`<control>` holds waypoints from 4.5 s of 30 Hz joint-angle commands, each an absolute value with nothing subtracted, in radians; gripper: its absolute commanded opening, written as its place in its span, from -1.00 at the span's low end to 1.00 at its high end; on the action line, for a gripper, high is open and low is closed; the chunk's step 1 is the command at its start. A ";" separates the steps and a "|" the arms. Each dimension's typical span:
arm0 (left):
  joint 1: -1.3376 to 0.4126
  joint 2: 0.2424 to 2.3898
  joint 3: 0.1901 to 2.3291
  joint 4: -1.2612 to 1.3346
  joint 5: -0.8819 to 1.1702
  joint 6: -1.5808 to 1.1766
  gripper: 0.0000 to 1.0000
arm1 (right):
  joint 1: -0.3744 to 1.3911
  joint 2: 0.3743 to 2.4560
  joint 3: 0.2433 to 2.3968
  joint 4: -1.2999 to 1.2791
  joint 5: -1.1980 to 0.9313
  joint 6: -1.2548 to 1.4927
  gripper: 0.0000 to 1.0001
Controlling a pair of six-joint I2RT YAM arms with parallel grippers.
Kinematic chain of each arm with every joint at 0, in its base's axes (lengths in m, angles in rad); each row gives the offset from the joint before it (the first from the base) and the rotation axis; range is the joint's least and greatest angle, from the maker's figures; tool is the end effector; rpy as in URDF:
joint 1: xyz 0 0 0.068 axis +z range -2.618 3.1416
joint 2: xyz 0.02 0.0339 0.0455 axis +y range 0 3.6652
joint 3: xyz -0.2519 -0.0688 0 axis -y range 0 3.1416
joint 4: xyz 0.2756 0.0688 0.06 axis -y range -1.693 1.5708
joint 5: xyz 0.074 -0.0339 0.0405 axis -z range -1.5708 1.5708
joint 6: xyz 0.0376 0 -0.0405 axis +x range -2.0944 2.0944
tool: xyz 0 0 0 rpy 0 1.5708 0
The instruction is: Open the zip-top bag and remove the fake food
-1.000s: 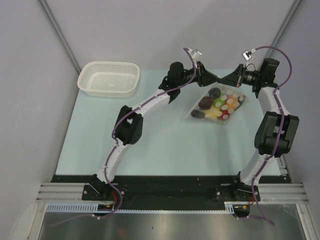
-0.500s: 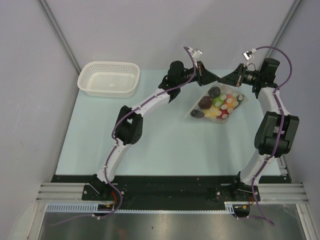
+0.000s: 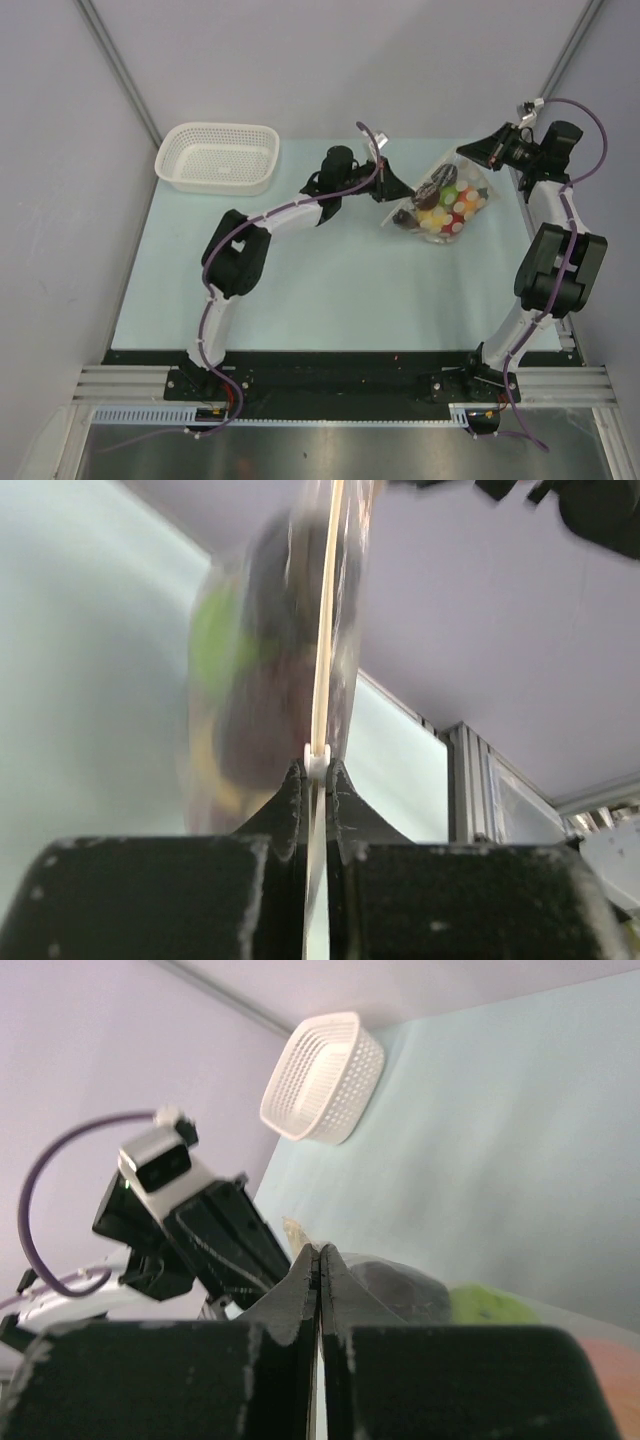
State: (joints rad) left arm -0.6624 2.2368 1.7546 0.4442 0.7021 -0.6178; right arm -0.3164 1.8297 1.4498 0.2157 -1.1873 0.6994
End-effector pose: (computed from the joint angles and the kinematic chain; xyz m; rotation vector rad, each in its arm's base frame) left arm 0.4190 -0.3576 0.2330 0.6491 1.7180 -1.5046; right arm 0.4381 -0.1067 0.2961 -0.0214 1.8049 1.2908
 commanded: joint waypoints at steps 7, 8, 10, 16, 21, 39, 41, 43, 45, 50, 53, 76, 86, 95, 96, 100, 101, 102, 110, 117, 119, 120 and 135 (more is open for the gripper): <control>-0.742 1.911 1.341 0.400 0.696 -0.620 -0.99 | -0.319 1.894 1.630 -0.147 -0.974 0.542 -1.00; -0.755 1.881 1.318 0.385 0.680 -0.621 -0.99 | -0.316 1.899 1.646 -0.179 -0.947 0.528 -1.00; -0.785 1.856 1.305 0.336 0.634 -0.641 -0.99 | -0.314 1.920 1.676 -0.277 -0.914 0.499 -1.00; -0.828 1.913 1.455 0.117 0.511 -0.787 -1.00 | -0.267 1.944 1.825 -0.687 -0.700 0.404 -0.50; -0.847 1.965 1.581 0.078 0.477 -0.827 -0.99 | -0.275 1.927 1.920 -0.947 -0.504 0.382 0.06; -0.891 2.046 1.720 0.032 0.480 -0.853 -0.99 | -0.123 1.713 1.850 -1.066 -0.175 0.384 0.56; -0.891 2.046 1.720 0.023 0.480 -0.844 -0.99 | -0.117 1.717 1.809 -1.060 -0.196 0.380 0.24; -0.891 2.043 1.721 0.015 0.480 -0.835 -0.99 | -0.114 1.709 1.773 -1.040 -0.202 0.385 0.15; -0.891 2.043 1.727 0.009 0.482 -0.831 -0.99 | -0.104 1.698 1.734 -1.039 -0.193 0.390 -0.06; -0.891 2.046 1.749 -0.026 0.495 -0.805 -0.99 | -0.097 1.681 1.683 -1.012 -0.196 0.371 -0.69; -0.890 2.031 1.782 -0.099 0.468 -0.721 -0.92 | -0.078 1.652 1.694 -1.025 -0.170 0.350 -0.88; -0.887 2.057 1.810 -0.124 0.476 -0.694 -0.89 | -0.106 1.595 1.601 -1.012 -0.239 0.334 -1.00; -0.861 2.031 1.960 -0.334 0.286 -0.520 -0.03 | -0.022 1.597 1.686 -1.009 -0.271 0.215 -1.00; -0.838 2.121 2.114 -0.439 0.184 -0.531 0.05 | -0.003 1.575 1.709 -0.999 -0.320 0.180 -1.00; -0.839 2.138 2.161 -0.455 0.186 -0.529 0.04 | -0.003 1.574 1.709 -0.997 -0.328 0.179 -1.00; -0.857 2.184 2.191 -0.485 0.219 -0.512 0.10 | -0.003 1.560 1.701 -0.988 -0.330 0.199 -1.00; -0.861 2.187 2.189 -0.485 0.227 -0.512 0.16 | -0.003 1.557 1.695 -0.979 -0.356 0.205 -1.00; -0.862 2.200 2.189 -0.482 0.236 -0.515 0.16 | -0.003 1.555 1.680 -0.979 -0.363 0.212 -1.00; -0.867 2.232 2.215 -0.515 0.247 -0.565 -0.07 | -0.003 1.546 1.646 -0.983 -0.351 0.249 -1.00; -0.905 2.207 2.278 -0.636 -0.093 -0.479 0.15 | 0.041 1.534 1.671 -1.016 -0.382 0.298 -1.00; -0.907 2.235 2.293 -0.643 -0.110 -0.491 0.20 | 0.058 1.523 1.646 -1.006 -0.358 0.331 -1.00; -0.907 2.246 2.296 -0.643 -0.130 -0.502 0.21 | 0.066 1.519 1.635 -0.999 -0.351 0.339 -1.00; -0.904 2.378 2.375 -0.724 -0.374 -0.453 0.50 | 0.103 1.499 1.568 -0.962 -0.319 0.357 -1.00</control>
